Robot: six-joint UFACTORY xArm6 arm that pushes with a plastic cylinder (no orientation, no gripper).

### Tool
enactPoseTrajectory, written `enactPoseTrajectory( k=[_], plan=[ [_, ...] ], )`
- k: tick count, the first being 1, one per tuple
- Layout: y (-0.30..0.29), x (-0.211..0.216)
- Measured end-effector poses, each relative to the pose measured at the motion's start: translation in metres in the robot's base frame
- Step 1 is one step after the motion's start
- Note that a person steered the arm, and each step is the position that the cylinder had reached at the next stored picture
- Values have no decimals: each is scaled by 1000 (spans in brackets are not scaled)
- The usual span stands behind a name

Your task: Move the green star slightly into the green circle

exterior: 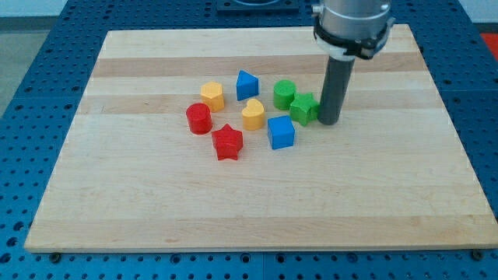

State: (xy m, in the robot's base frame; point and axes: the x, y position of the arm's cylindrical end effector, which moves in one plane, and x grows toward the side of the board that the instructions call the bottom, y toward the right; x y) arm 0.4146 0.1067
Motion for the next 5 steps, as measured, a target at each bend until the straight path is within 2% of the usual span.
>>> enactPoseTrajectory(
  k=[2,5],
  plan=[
    [0,-48],
    [-42,-54]
  ],
)
